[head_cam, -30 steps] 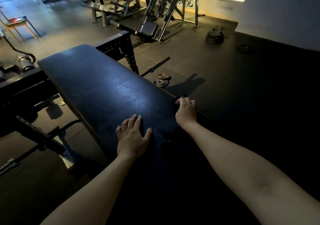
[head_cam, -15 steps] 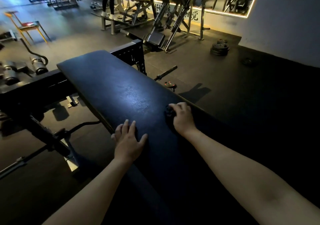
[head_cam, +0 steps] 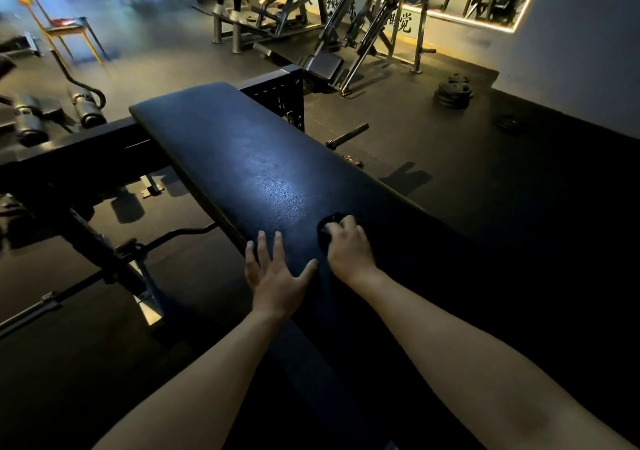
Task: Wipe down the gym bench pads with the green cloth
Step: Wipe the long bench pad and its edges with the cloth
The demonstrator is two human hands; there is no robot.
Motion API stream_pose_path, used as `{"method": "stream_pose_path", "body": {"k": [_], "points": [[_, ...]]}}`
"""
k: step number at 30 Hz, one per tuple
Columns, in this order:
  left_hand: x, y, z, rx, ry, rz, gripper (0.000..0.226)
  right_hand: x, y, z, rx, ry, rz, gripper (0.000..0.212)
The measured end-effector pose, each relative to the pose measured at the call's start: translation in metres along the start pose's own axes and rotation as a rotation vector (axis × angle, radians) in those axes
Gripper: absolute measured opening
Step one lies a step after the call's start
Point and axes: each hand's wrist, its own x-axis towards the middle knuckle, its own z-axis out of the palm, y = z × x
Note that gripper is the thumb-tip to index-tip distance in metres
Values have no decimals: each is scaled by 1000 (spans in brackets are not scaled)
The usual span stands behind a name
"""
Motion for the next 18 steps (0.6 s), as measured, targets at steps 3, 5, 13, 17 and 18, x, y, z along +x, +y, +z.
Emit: {"method": "stream_pose_path", "body": {"k": [3,5,13,17,18], "points": [[1,-4,-1,-31,6,8,114,-3,-27,13,64,-102,-234,40],[0,-6,-1,-55,23,16,118,10,-21,6,61,-95,-338,40],[-1,-5,-1,-60,-8,18,105,64,16,-6,-9,62,206,40],[3,-6,-2,-83,-1,28,108,56,-17,9,24,37,38,38],[2,-6,-3,-83,-2,30,112,51,-24,13,37,12,-9,37]]}}
